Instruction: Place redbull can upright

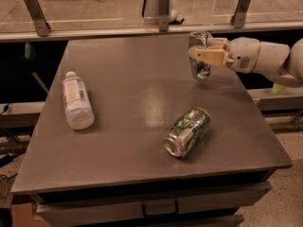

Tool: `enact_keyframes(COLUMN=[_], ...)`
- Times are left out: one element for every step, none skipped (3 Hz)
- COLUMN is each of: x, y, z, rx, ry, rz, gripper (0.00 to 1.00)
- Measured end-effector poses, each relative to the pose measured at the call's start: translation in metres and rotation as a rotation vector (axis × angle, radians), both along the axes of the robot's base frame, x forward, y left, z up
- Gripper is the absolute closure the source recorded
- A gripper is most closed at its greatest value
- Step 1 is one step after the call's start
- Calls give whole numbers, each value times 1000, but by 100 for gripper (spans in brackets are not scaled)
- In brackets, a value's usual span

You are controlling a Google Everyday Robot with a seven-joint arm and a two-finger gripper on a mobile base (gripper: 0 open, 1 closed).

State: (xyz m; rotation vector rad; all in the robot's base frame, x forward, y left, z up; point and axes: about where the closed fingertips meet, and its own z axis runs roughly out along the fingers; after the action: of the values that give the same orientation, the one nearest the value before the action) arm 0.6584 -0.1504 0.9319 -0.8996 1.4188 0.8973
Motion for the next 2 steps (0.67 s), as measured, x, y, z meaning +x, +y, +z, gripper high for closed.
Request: enact_keyframes(x=[-3, -5], y=[-8, -13], z=[-4, -8], rx=[58, 87], ry=[-10, -20], rz=[24, 53], gripper=[100, 100])
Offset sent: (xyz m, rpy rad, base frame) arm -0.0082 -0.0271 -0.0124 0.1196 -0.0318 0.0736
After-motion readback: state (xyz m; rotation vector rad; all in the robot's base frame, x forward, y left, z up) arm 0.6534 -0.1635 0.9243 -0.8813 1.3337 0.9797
